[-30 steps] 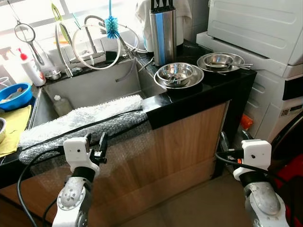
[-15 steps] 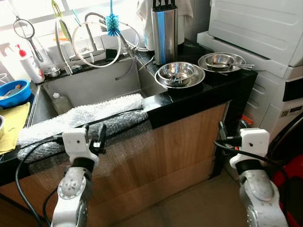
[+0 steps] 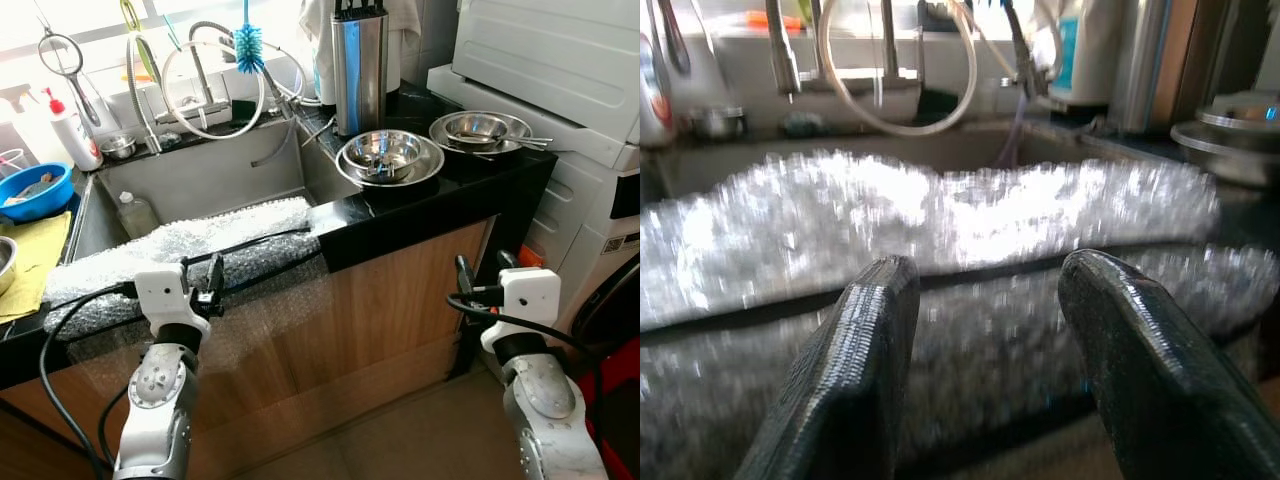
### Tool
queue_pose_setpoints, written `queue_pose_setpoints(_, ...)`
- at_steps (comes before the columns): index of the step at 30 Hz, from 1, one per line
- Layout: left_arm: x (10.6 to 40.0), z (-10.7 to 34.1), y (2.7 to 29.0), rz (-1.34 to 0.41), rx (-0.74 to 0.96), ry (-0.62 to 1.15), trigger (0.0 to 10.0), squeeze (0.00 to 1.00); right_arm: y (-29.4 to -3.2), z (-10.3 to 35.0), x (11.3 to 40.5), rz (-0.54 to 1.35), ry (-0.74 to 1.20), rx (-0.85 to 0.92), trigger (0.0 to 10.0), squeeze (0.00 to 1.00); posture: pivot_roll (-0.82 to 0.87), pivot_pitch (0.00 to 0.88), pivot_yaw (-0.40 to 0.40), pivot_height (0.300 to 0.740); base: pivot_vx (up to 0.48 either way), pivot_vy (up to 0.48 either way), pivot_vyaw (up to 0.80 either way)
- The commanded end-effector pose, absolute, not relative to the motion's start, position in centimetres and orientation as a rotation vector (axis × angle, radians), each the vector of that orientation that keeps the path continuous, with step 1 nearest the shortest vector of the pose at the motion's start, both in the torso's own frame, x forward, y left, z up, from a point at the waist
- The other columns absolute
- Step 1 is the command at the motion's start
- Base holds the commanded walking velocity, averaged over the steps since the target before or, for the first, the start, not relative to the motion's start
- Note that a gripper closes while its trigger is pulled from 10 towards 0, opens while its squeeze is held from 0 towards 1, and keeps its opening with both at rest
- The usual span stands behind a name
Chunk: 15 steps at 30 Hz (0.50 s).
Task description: Kitchen organization
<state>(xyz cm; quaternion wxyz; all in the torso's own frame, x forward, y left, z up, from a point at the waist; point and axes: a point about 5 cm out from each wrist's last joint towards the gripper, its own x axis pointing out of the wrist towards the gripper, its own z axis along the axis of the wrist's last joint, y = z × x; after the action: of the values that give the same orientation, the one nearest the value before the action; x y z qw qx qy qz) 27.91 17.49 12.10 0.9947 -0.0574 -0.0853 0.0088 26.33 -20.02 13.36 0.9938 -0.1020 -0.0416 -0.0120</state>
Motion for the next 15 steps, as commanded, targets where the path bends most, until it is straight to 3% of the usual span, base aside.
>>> queue_pose_setpoints(1, 28.12, 12.46, 17.67, 0.027, -0.107, -0.189, 10.0, 0.0, -19.82, 13.63, 26.78, -0.019, -0.092, -0.197, 10.0, 0.0, -0.14, 0.0, 0.085, 0.74, 0.0, 0.0, 0.0)
queue_pose_setpoints(15, 28.46, 12.78, 17.73, 0.025, -0.107, -0.214, 10.0, 0.0, -19.38, 13.73, 27.01, -0.009, -0.098, -0.188, 10.0, 0.0, -0.15, 0.0, 0.096, 0.74, 0.0, 0.0, 0.0)
